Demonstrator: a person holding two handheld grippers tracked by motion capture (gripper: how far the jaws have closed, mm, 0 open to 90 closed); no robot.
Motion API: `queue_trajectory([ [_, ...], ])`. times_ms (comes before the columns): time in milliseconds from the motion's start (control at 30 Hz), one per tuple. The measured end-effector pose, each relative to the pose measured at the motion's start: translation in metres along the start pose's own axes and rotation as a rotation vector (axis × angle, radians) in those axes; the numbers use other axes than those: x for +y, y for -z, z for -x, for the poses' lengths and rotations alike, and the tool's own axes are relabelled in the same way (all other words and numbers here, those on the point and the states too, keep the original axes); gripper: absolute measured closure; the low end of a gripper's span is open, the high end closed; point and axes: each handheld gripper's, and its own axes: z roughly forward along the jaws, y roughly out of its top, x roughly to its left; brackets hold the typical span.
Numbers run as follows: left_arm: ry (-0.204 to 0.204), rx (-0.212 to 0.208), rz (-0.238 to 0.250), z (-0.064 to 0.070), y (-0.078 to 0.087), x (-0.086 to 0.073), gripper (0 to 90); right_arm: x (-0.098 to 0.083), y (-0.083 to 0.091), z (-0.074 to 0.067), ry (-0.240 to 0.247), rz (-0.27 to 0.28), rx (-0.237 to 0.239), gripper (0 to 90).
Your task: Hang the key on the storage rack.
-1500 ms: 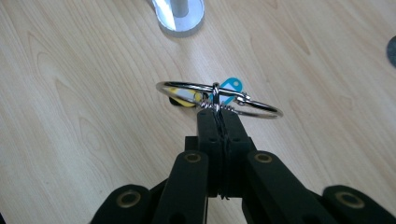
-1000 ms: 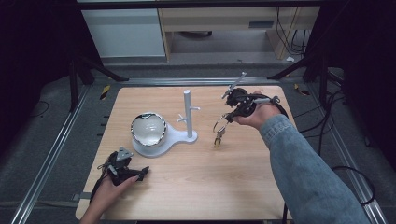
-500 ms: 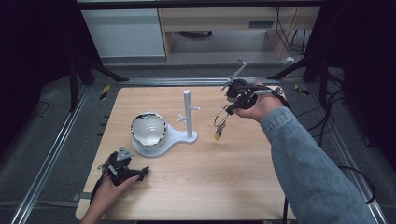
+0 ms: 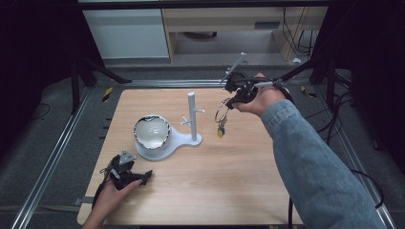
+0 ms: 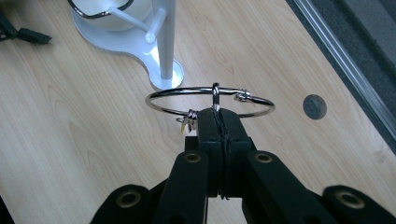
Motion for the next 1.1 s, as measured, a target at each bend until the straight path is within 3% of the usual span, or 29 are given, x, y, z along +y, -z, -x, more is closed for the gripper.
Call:
queue_trajectory([
  [700, 0.0, 0.0, 0.0, 0.0, 0.0, 0.0, 0.0, 0.036, 0.004, -0.016, 0.054, 0.024, 0.013, 89.3],
  [1100, 0.0, 0.0, 0.0, 0.0, 0.0, 0.0, 0.0, 0.047, -0.006, -0.021, 0.075, -0.007, 0.023, 89.3],
])
